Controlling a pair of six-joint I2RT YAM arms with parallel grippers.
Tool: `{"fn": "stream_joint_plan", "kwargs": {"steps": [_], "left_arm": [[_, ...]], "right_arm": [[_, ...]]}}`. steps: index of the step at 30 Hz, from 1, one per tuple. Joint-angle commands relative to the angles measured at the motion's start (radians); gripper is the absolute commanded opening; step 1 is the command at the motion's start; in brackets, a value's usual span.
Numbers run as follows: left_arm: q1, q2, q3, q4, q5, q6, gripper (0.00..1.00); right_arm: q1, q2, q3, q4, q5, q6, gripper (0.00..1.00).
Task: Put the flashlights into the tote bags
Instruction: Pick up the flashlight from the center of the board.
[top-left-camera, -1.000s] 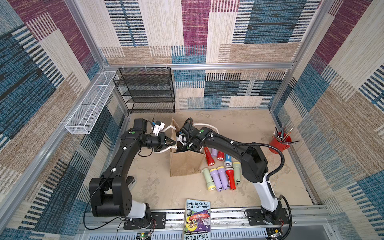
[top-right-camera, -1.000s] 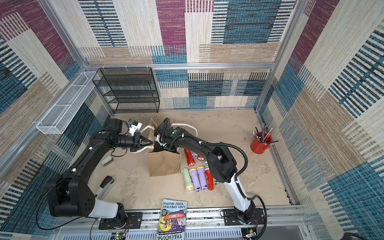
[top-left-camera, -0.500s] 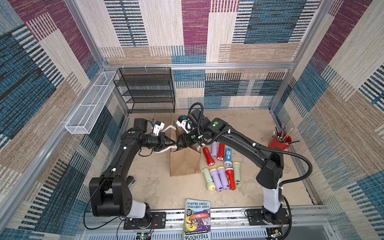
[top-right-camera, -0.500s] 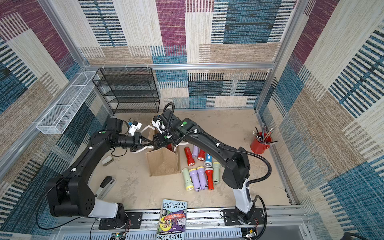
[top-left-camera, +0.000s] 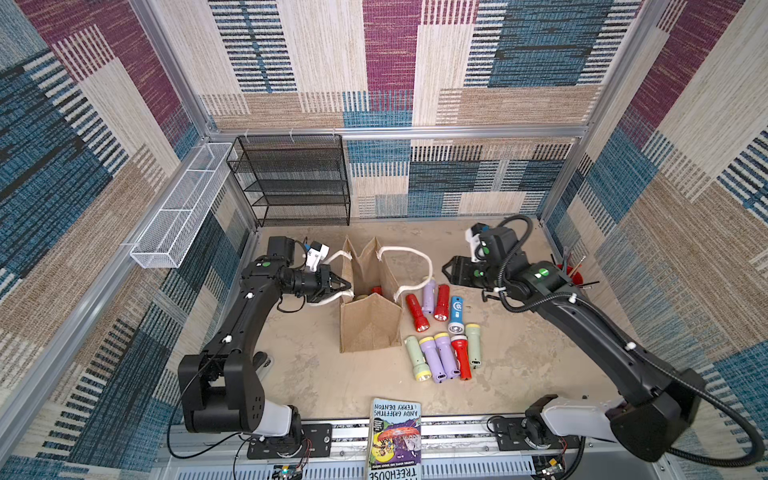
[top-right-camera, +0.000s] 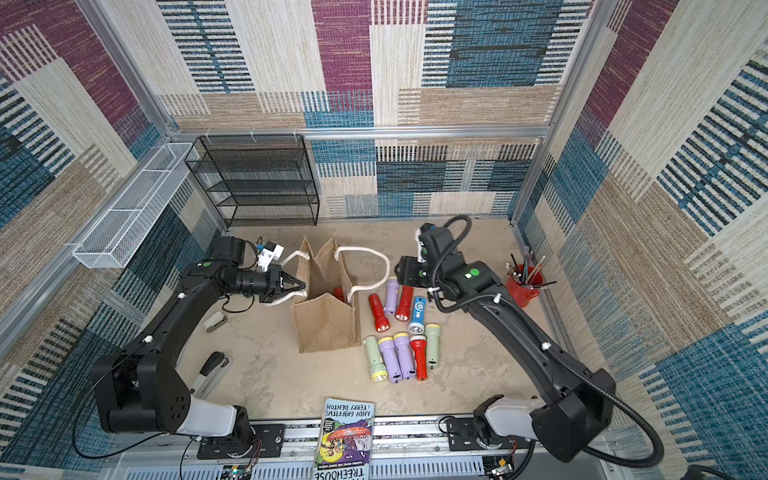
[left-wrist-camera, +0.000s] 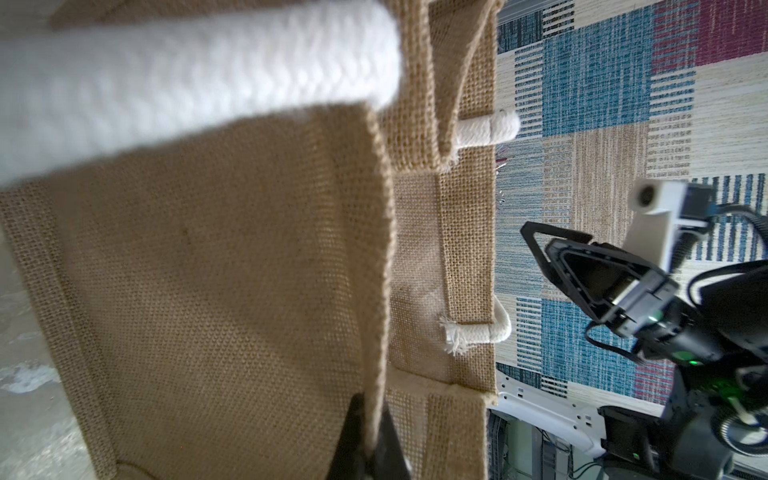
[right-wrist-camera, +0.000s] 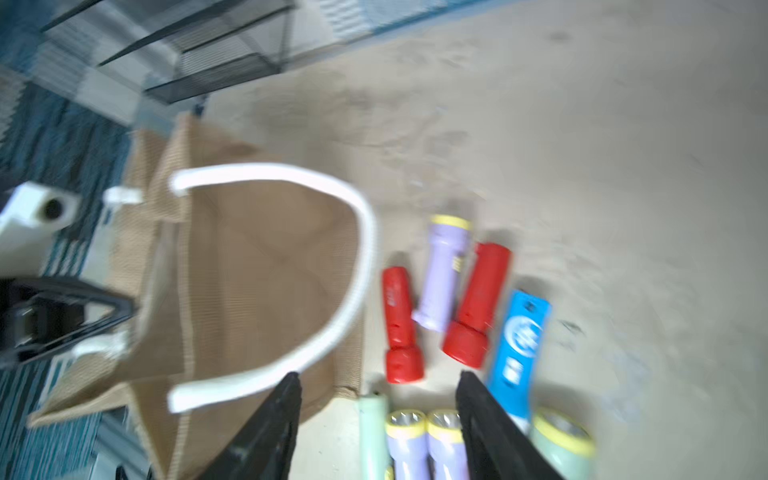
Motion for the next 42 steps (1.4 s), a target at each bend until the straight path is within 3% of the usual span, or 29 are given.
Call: {"fn": "stream_joint_plan", "kwargs": {"steps": [1,5,9,13,30,42], "left_arm": [[0.002,0.002,0.007,-0.010,-0.015,0.018,0.00],[0.002,0.011,0.008,-0.007,-0.012,0.013,0.00],[0.002,0.012,0.010,-0.006,-0.008,0.010,0.00],[0.002,0.005,0.002,-0.004,-0.008,0.011,0.00],[0.001,0.000,-0.011,-0.003,-0.007,0.018,0.00],[0.002,0.011,-0.009,-0.005,-0.008,0.014,0.00]], "right_arm": [[-0.068,-0.123,-0.127,-0.066,0.035,0.110,0.65],[-0.097,-0.225,-0.307,-0.122,-0.014,0.162,0.67],[-0.098,-0.258,-0.484,-0.082,-0.135,0.213,0.63],[-0.098,-0.273,-0.578,-0.045,-0.168,0.242,0.61],[-0.098,-0.094,-0.605,0.016,-0.104,0.164,0.54],[-0.080,-0.072,-0.620,-0.006,-0.061,0.153,0.51]]}}
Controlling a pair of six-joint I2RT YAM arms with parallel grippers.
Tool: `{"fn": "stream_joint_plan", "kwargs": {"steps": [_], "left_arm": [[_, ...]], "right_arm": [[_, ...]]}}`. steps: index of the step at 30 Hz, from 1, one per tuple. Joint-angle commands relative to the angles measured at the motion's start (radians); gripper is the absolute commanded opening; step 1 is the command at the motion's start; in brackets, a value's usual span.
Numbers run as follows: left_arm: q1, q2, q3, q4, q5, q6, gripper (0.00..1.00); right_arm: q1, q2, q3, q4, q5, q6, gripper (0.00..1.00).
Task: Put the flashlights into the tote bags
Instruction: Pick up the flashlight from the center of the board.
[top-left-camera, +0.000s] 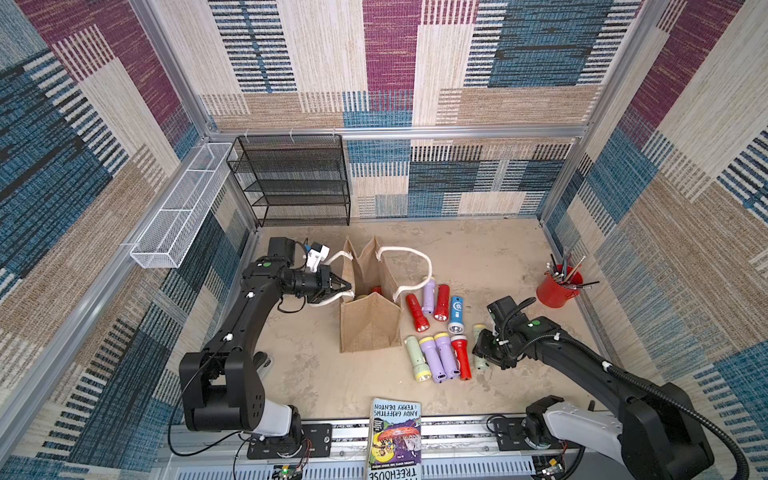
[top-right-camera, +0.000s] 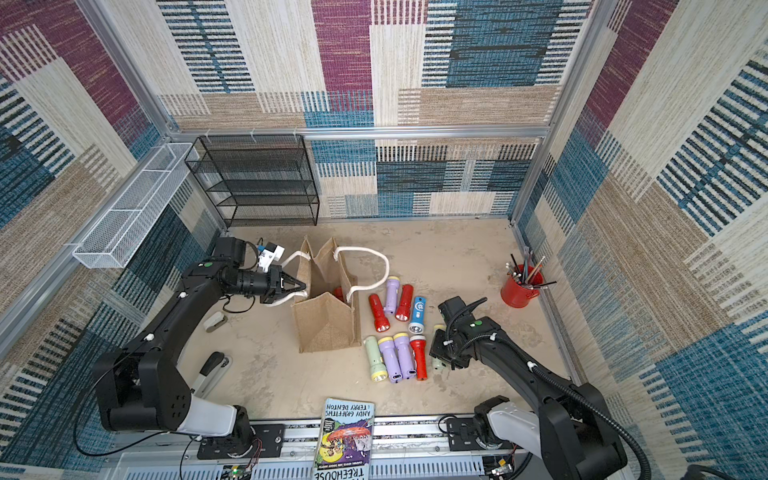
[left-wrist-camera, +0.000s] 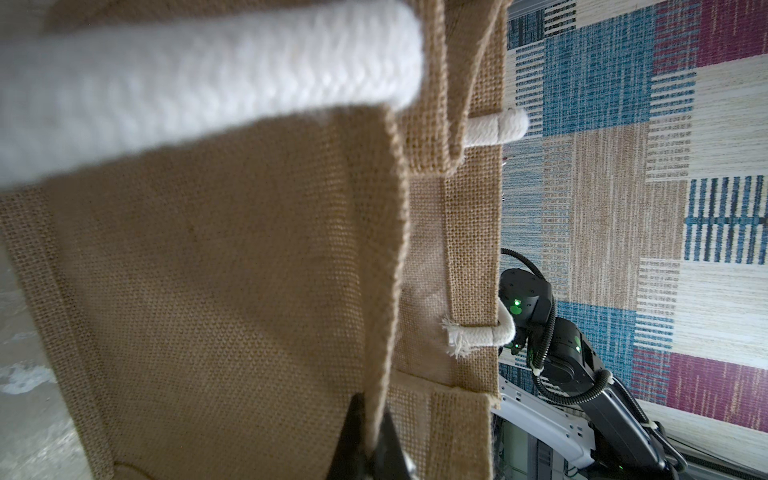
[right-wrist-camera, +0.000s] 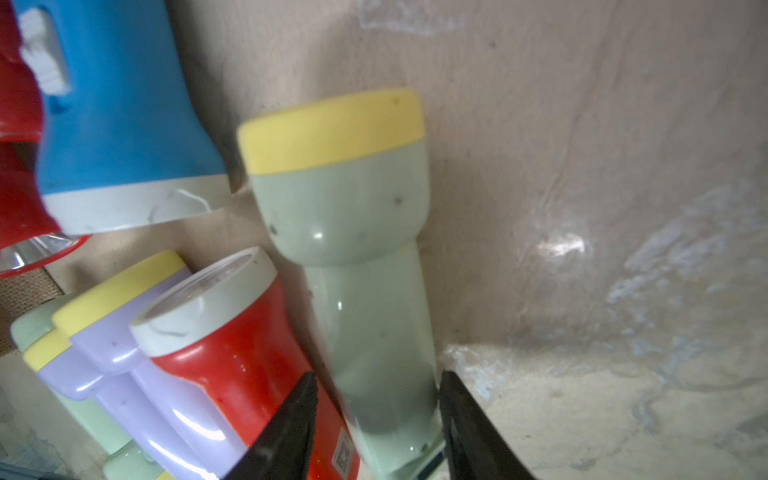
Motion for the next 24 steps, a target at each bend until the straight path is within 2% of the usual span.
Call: {"fn": "stream_joint_plan", "kwargs": {"steps": [1,16,24], "left_arm": [[0.002,0.003,-0.002,-0.011,-0.014,0.015,0.00],[0.002,0.004,-0.001,-0.014,-0.016,0.016,0.00],[0.004,0.004,0.000,-0.014,-0.017,0.016,0.00]], "right_arm": [[0.007,0.010,-0.006,-0.002,0.030,-0.007,0.51],[0.067,0.102,-0.029,0.007,0.076,-0.010,0.49],[0.080,0.137,-0.039,0.049,0.070,-0.001,0.40]]}}
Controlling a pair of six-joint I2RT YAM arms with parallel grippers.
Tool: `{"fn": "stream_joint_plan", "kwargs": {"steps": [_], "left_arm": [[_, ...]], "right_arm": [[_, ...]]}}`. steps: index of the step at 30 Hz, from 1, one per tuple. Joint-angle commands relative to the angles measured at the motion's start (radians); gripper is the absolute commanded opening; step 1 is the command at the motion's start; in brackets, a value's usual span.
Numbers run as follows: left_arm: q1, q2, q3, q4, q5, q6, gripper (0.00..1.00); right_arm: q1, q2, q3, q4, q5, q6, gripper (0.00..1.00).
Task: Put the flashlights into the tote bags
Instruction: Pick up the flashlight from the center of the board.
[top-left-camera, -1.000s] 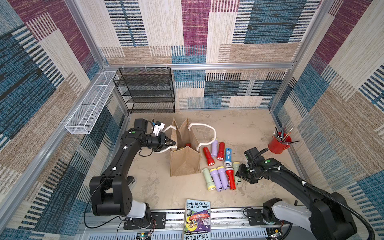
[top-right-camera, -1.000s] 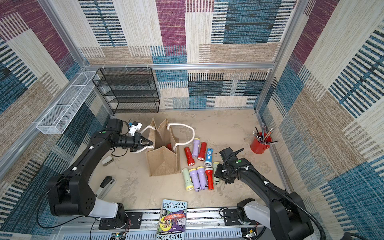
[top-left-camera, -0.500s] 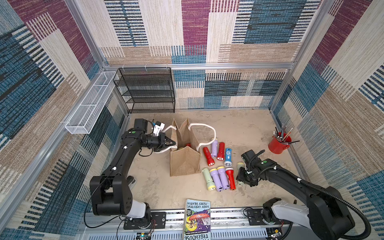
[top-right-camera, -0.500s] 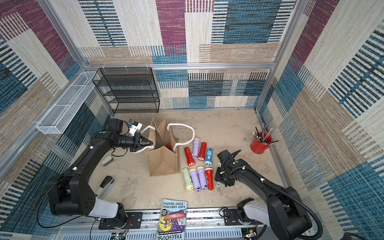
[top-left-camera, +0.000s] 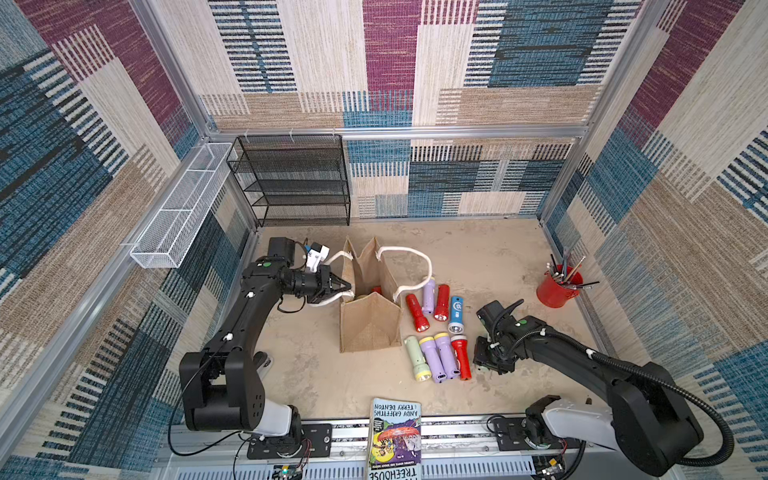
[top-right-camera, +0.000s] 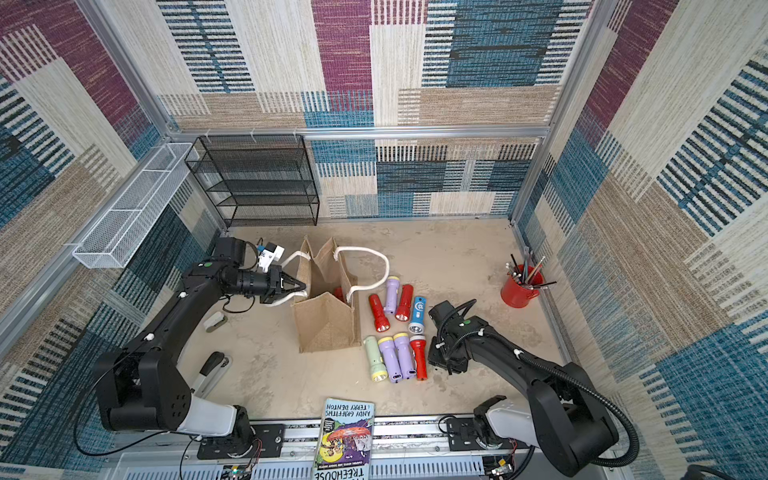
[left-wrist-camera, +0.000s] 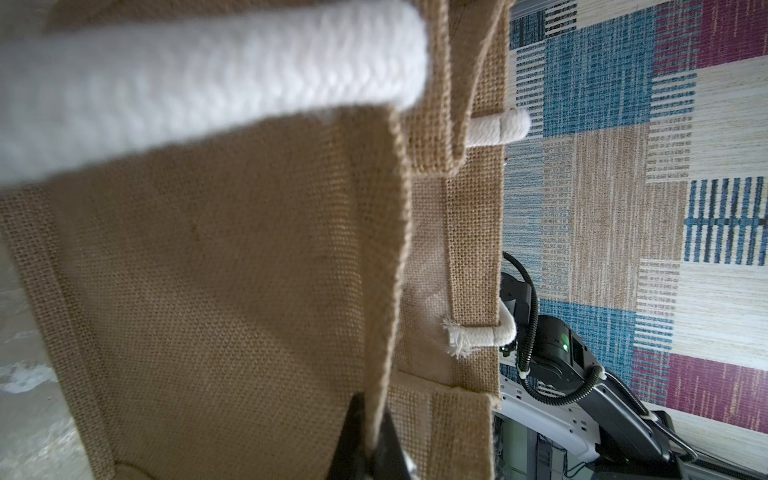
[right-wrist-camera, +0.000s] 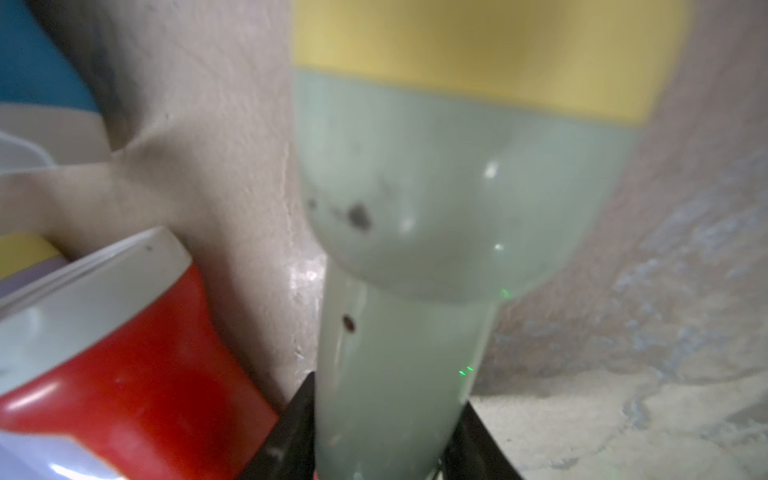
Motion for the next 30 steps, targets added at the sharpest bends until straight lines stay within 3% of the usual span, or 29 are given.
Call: {"fn": "stream_joint_plan", "kwargs": {"steps": [1,6,13,30], "left_arm": [[0.002,0.002,0.000,-0.014,-0.017,0.016,0.00],[0.003,0.003,0.003,-0.015,-0.017,0.017,0.00],[0.005,0.003,0.011,-0.016,-0.013,0.015,0.00],[0.008,-0.001,0.016,-0.015,-0.011,0.012,0.00]], "right_arm": [[0.007,0.031,-0.021,0.061,0.009,0.002,0.38],[0.015,0.025,0.003,0.051,0.011,0.001,0.29],[0.016,-0.025,0.131,-0.019,0.043,-0.012,0.27],[0.021,0.078,0.698,-0.080,0.141,-0.172,0.25]]}}
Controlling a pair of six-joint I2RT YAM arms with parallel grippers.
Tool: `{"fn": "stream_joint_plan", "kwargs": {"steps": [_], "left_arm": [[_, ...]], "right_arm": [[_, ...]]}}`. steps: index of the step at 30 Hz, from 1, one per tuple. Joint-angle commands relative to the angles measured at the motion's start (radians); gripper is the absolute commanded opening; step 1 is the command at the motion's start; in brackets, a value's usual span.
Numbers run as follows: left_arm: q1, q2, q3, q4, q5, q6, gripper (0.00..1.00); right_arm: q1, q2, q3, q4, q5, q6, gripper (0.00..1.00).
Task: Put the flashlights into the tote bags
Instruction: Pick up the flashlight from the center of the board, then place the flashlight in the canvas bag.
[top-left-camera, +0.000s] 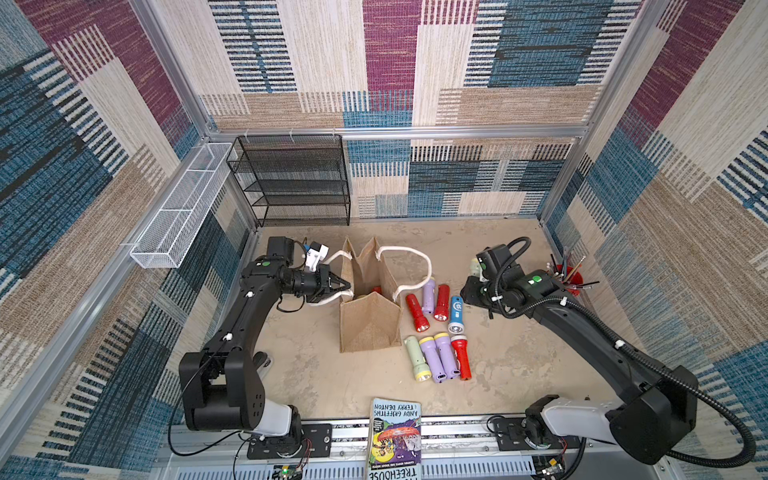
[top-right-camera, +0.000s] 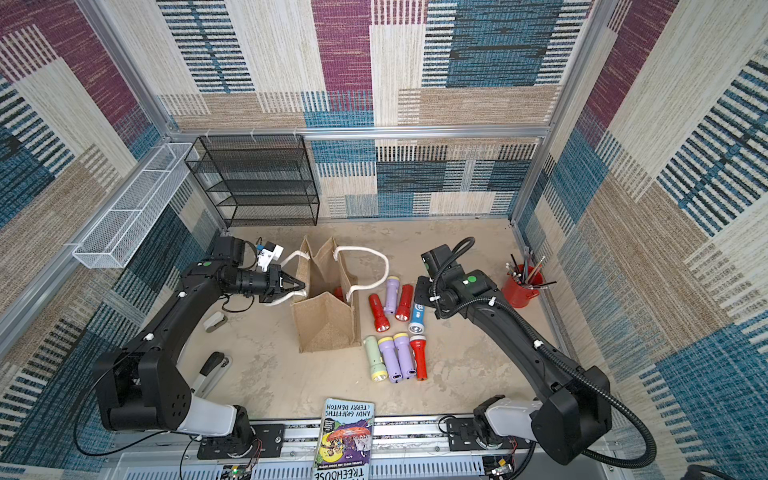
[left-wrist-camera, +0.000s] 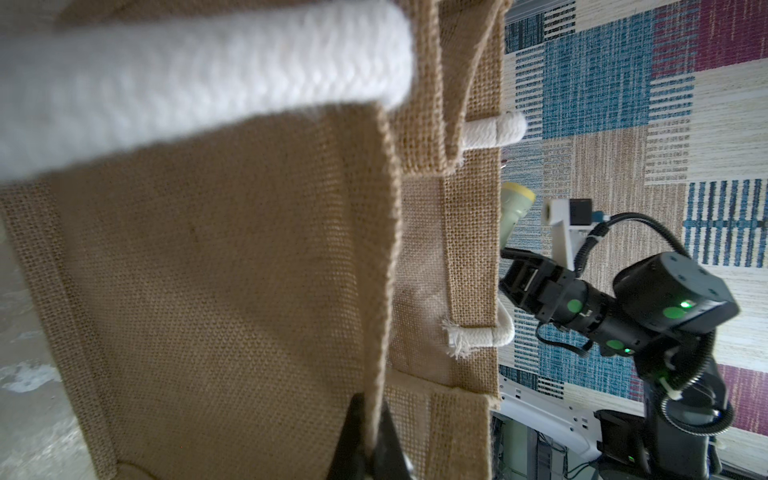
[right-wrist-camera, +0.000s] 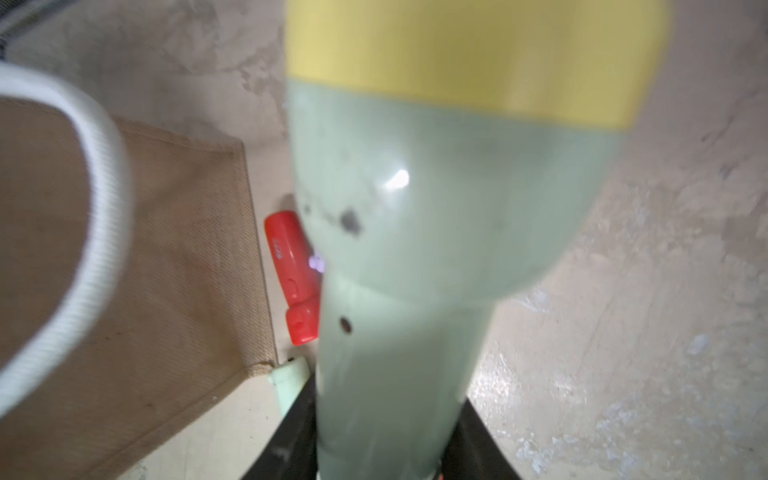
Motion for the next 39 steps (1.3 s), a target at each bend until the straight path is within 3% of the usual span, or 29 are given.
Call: {"fn": "stream_joint_plan", "kwargs": {"steps": [1,9,14,20,25,31,39], "left_arm": [[0.001,-0.003,0.009,-0.010,-0.011,0.012,0.00],[0.003,-0.006,-0.005,0.009,-0.016,-0.002,0.00],[0.003,-0.001,0.003,-0.005,-0.023,0.005,0.00],[0.003,-0.005,0.004,-0.008,-0.028,0.009,0.00],[0.004,-0.001,0.002,-0.011,-0.030,0.013,0.00],[0.011,0.007,0.008,-0.020,-0.031,0.023,0.00],[0.020,0.013,0.006,-0.022,-0.031,0.021,0.00]], "right_arm": [[0.008,0.031,0.091,0.016,0.023,-0.053,0.25],[0.084,0.161,0.325,0.087,0.075,-0.087,0.24],[0.150,0.271,0.474,0.207,0.019,-0.101,0.23],[0.252,0.497,0.803,0.108,-0.003,-0.207,0.24],[0.290,0.640,0.989,0.064,-0.069,-0.252,0.24],[0.313,0.746,1.111,0.054,-0.159,-0.273,0.24],[0.335,0.812,1.157,0.089,-0.302,-0.283,0.24]]}}
